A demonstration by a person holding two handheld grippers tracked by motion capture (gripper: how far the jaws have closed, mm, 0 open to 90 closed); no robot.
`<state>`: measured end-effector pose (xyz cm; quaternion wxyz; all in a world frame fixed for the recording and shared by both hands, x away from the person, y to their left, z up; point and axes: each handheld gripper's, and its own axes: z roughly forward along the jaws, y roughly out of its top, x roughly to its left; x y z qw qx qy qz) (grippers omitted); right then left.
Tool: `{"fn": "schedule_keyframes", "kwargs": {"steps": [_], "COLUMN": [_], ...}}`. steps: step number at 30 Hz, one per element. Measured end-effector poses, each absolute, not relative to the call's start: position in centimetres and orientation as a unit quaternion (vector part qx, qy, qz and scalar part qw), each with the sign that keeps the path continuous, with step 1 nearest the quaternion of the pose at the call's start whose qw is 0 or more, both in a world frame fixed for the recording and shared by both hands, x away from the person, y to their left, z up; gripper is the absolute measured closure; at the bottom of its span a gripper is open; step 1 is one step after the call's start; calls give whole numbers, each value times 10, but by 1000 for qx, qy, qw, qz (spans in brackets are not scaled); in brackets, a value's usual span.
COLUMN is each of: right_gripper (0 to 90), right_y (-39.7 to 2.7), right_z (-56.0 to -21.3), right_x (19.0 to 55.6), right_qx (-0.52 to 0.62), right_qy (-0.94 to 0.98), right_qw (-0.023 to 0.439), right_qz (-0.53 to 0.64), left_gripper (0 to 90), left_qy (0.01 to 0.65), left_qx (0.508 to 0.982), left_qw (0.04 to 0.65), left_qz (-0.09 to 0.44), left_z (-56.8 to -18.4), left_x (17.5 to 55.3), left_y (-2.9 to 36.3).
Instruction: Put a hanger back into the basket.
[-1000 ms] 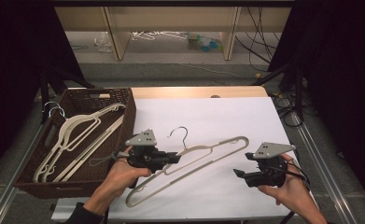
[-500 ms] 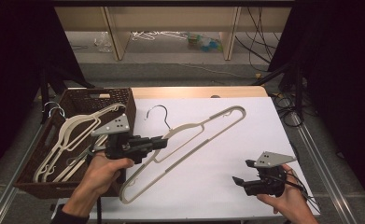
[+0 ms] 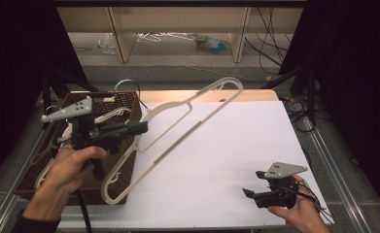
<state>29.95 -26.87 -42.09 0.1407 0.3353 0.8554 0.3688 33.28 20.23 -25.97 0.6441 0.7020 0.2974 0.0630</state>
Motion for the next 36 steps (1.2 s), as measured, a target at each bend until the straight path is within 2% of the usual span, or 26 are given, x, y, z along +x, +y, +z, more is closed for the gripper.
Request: {"fn": "schedule_keyframes", "kwargs": {"steps": [8, 10, 12, 16, 23, 33, 36], "right_gripper": [262, 262, 262, 262, 262, 262, 262], "right_y": [-270, -270, -270, -271, -272, -269, -268], "right_z": [-421, -422, -422, -423, -424, -426, -427], "right_x": [298, 298, 298, 299, 298, 298, 298], "right_qx": [342, 342, 341, 333, 341, 339, 340], "right_qy": [855, 854, 854, 856, 856, 858, 858], "right_qw": [134, 138, 138, 143, 133, 129, 129], "right_qz": [367, 367, 368, 369, 365, 363, 362], "left_gripper": [860, 860, 860, 860, 860, 859, 859], "left_qy": [330, 328, 349, 354, 389, 411, 404], "left_qx": [699, 702, 697, 697, 685, 691, 709], "left_qw": [623, 610, 607, 595, 580, 551, 532], "left_qz": [124, 163, 151, 187, 208, 222, 228], "left_z": [-253, -255, -258, -263, -291, -321, -329], "left_x": [347, 354, 355, 365, 379, 384, 387], "left_y": [249, 265, 274, 300, 348, 379, 384]}}
